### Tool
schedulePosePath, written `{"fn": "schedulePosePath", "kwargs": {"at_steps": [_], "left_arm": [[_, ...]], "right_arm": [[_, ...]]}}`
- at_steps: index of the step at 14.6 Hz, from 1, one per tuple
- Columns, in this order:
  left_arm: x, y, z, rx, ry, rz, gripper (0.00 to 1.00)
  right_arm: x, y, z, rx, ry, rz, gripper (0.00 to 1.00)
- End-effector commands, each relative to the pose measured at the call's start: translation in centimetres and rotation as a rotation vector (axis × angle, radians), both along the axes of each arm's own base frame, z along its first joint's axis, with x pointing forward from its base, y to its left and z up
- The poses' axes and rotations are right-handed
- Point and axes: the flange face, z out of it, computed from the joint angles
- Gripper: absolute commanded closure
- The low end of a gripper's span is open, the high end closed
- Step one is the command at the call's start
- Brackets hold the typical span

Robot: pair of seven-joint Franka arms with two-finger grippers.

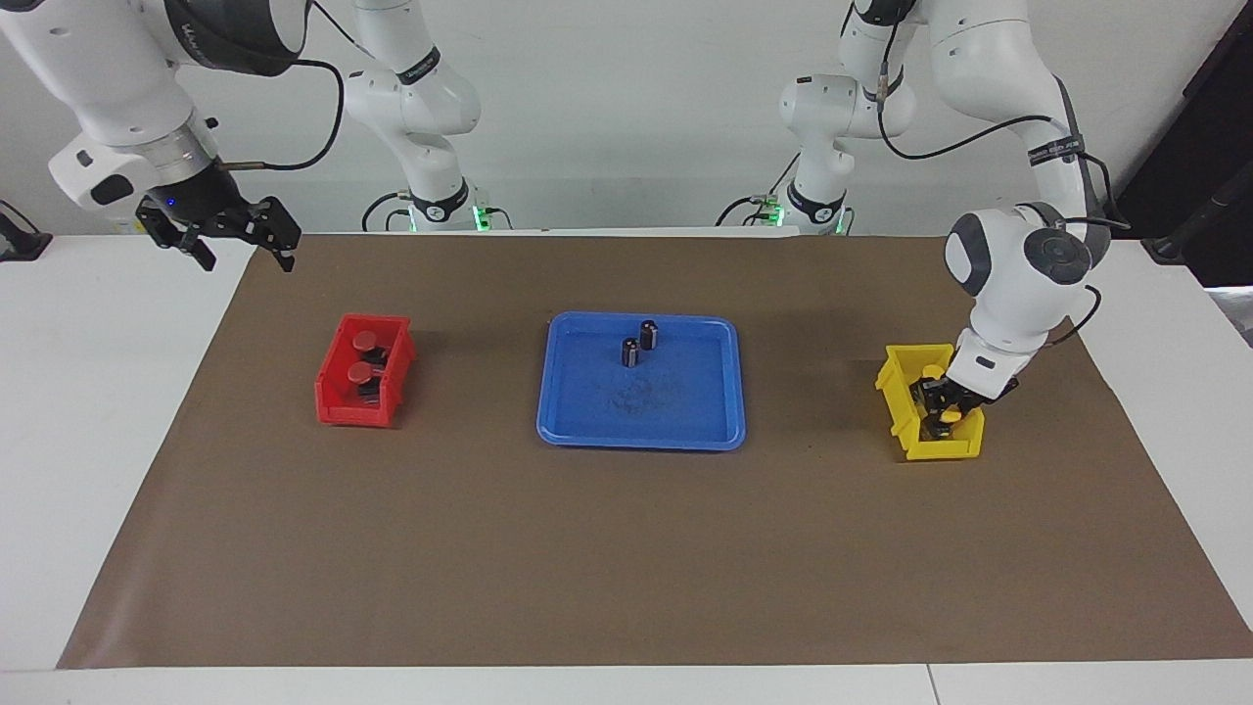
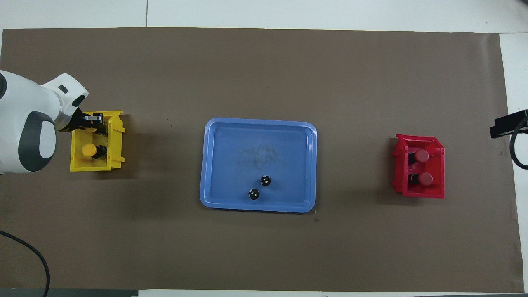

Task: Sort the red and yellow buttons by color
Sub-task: 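Release the yellow button into the yellow bin with the left gripper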

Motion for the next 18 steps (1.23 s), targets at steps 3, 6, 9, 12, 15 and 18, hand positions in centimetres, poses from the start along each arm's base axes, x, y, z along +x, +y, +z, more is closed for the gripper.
{"fn": "schedulePosePath", "kwargs": {"at_steps": [3,6,9,12,15,18], "left_arm": [[-0.4,0.4,-0.8,0.001,-0.02,-0.019,0.44],[-0.2,0.4,-0.3,0.002,-0.004,-0.016,0.39],[0.6,0.4,4.1,0.005,0.046,-0.006,0.26],[1.3,-0.1,10.9,0.014,0.112,-0.046,0.0],[0.5,-1.6,16.9,-0.003,0.154,-0.067,0.0],[-2.4,-2.4,21.9,-0.113,0.131,-0.056,0.0]], "right_arm": [[-0.5,-0.3,0.3,-0.011,0.012,-0.019,0.0],[-0.5,-0.3,0.4,-0.012,0.012,-0.018,0.0],[-0.5,-0.2,0.4,-0.011,0.011,-0.016,0.0],[-0.6,-0.2,0.4,-0.005,0.012,-0.016,0.0],[-0.5,-0.3,0.3,0.0,0.011,-0.018,0.0],[-0.6,-0.3,0.3,0.0,0.013,-0.018,0.0]]}}
